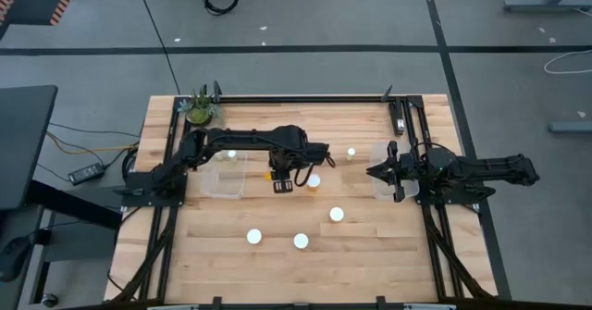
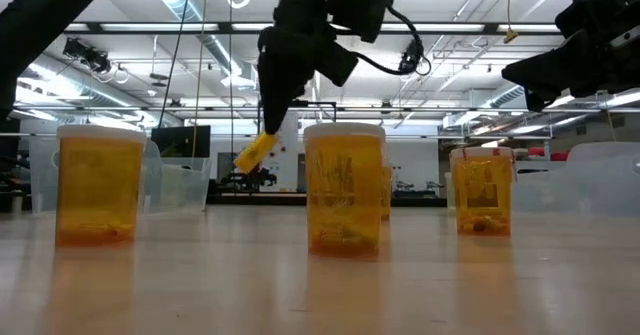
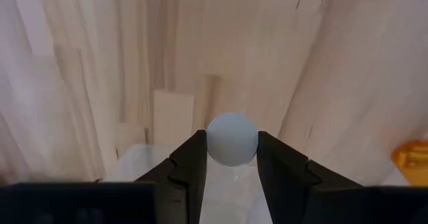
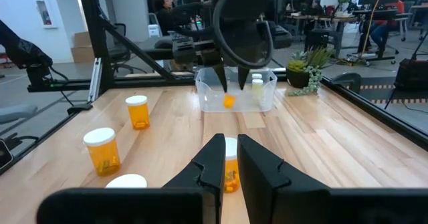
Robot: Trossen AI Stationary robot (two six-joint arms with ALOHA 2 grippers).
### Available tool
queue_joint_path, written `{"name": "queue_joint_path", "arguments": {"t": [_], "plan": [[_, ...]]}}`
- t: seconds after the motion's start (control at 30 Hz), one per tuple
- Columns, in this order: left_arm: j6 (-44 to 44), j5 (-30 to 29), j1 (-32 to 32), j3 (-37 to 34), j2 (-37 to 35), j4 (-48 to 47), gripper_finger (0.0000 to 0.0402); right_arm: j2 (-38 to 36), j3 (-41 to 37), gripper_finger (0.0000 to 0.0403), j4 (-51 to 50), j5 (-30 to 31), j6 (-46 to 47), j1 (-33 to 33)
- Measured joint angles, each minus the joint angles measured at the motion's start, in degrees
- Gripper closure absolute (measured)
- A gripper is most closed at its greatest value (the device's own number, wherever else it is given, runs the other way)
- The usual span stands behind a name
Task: Pick and place medicine bottles into bin by pill shape (circle, oval)
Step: Put the small orange pill bottle into the left transparent bin
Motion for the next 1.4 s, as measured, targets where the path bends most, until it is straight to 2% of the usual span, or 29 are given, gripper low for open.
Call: {"name": "queue_joint_path", "arguments": {"t": [0.37,0.73,1.4], "plan": [[-8.4,-4.9,-1.0,-16.8,-15.1,3.6,0.0272,0.0,0.0,0.0357,0.0,0.0,0.0,0.0],[-16.1,-6.8,-1.0,-38.3,-32.1,15.1,0.0271,0.0,0.0,0.0357,0.0,0.0,0.0,0.0],[-27.2,-8.7,-1.4,-73.6,-57.6,36.4,0.0273,0.9,0.0,0.0357,-0.2,0.0,0.0,0.0]]}}
